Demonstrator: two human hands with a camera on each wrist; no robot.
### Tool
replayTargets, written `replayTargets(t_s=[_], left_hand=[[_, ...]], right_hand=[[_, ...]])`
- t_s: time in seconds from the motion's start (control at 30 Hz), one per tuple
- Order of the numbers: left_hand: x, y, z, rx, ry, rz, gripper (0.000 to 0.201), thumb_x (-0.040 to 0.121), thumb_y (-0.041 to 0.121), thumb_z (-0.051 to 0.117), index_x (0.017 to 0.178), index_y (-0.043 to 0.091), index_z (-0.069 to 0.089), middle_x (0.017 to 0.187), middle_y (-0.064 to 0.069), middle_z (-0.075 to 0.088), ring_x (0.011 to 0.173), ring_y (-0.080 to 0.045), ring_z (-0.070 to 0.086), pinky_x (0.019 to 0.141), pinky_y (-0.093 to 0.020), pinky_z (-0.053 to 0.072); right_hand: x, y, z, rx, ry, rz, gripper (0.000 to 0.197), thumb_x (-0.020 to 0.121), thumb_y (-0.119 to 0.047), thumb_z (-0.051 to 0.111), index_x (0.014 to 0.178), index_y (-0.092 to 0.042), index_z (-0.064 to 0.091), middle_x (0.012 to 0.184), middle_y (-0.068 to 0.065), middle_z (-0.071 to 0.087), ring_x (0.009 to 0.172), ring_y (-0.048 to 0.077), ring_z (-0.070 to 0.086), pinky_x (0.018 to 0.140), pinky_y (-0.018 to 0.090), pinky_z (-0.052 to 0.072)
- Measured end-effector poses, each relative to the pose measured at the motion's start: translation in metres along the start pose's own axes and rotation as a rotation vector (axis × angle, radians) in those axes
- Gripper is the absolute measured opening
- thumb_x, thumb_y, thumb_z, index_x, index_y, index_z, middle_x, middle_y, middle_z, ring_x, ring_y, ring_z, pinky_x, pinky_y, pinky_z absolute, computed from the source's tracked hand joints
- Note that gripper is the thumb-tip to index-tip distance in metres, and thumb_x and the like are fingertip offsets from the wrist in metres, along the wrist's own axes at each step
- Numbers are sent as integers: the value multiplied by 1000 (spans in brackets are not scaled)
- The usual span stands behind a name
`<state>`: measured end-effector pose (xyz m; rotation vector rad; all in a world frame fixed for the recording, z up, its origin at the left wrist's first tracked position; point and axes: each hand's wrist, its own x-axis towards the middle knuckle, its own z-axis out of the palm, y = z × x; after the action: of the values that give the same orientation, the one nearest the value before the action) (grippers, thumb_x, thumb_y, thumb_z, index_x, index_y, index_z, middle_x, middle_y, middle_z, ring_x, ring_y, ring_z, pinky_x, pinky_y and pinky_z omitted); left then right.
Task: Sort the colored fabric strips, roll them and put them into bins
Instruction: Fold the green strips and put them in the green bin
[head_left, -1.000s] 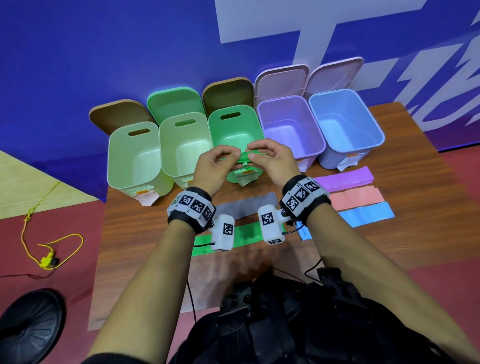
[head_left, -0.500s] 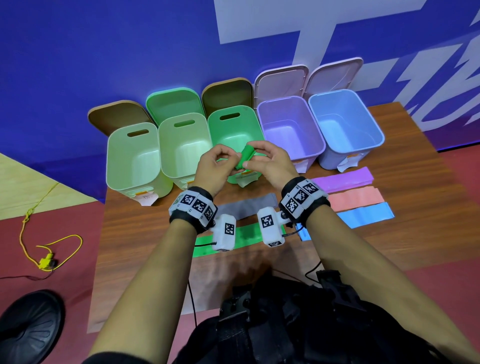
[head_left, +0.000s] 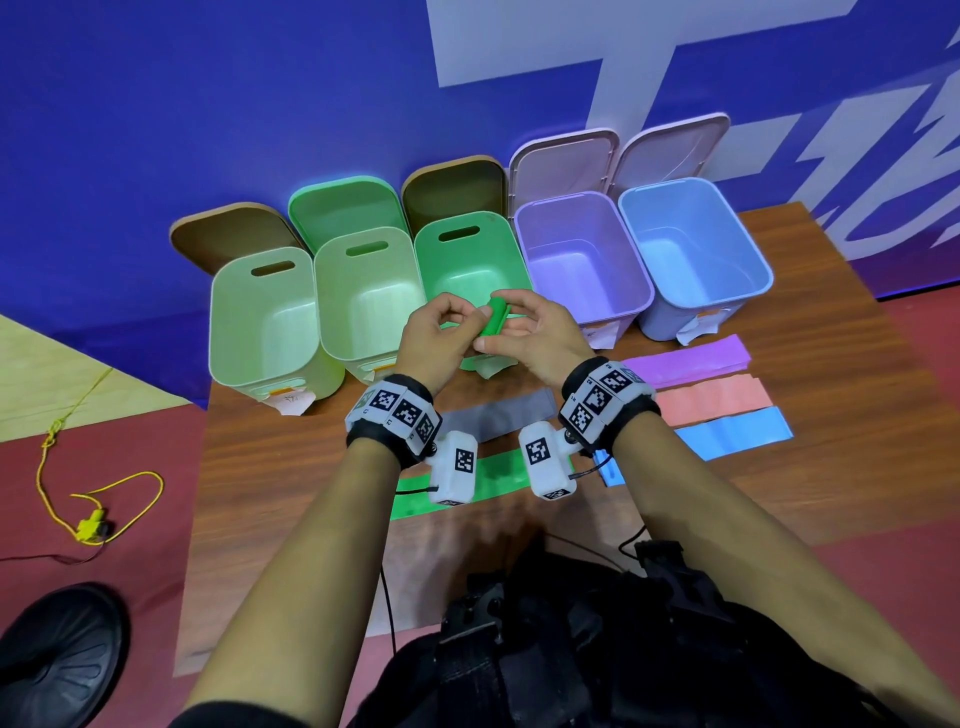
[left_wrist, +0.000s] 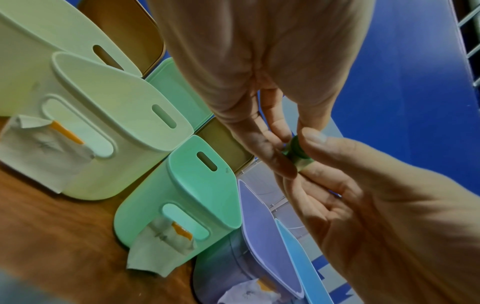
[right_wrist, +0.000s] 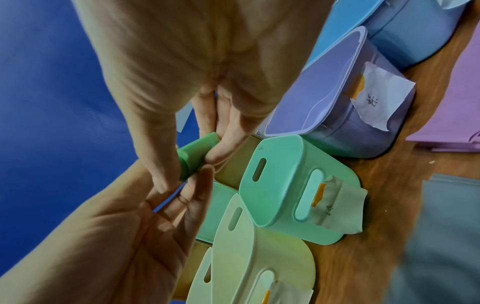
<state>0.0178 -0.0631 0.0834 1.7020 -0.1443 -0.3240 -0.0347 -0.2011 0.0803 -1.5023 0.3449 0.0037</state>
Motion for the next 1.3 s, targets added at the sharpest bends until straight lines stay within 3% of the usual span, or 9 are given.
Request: replayTargets(t_s=[0.17,0.3,0.47,0.6,0.73,0.9,1.0,1.13,1.3], left_hand=[[11,-4,-1,-28,-13,-31,15,90,16,70,79,13,61,78,-5,55,62,-14,57,63,-28,54],[23,-5,-2,-51,-20,-49,14,90,15,71,80,11,61,77,-7,55,64,-18,59,71,-37,59],[39,-5,0,-73,-82,-91,14,89,10,71,86,7,58,68,-7,59,58,-12,63,62,-25,57],[61,-16,-2,70,-63,-100,17,83,15,77,89,8,63,71,-4,64,64,-18,64,69,-32,57],[83,-32,-5,206,-47,-137,12,80,14,77,86,14,67,77,-1,67,72,-18,64,80,-36,56],[103,-50,-7,409,-98,-110,14,81,10,76,93,13,68,87,4,66,71,-1,60,65,-4,43],[111,-59,-8,561,-184,-88,16,82,8,73,96,13,66,90,3,65,78,-14,65,73,-15,49],[120,-65,-4,829,-353,-14,20,83,10,69,102,13,65,95,-3,68,89,-24,64,77,-26,47],[130,-70,1,997,-471,-1,25,84,15,66,108,13,63,106,-9,70,98,-29,63,77,-30,48]], right_hand=[[9,-1,-2,-32,31,4,66,70,-3,87,129,-12,60,100,4,72,89,6,71,88,26,57],[20,-4,-4,-48,34,8,66,70,-1,87,130,-10,60,87,-1,72,81,1,70,84,19,55],[43,-4,-8,-164,48,39,68,71,-7,87,133,-13,59,91,-5,69,84,-11,64,74,5,47],[65,0,-8,-292,-14,105,81,71,-11,88,141,-18,50,122,-1,51,102,9,64,82,14,48],[88,16,-7,-338,-17,183,62,74,-2,78,129,-22,58,127,1,57,113,21,65,101,44,52],[113,25,-9,-451,52,254,32,82,-5,67,110,-21,65,107,-2,65,110,19,63,98,37,52],[123,27,-8,-477,50,343,32,80,-8,62,103,-31,64,99,1,69,95,22,68,87,33,55],[131,30,-6,-592,36,416,25,88,-7,56,102,-20,71,90,2,69,69,11,68,61,21,51],[144,32,0,-699,47,504,24,96,-12,51,100,0,72,96,12,74,75,23,75,77,38,61]])
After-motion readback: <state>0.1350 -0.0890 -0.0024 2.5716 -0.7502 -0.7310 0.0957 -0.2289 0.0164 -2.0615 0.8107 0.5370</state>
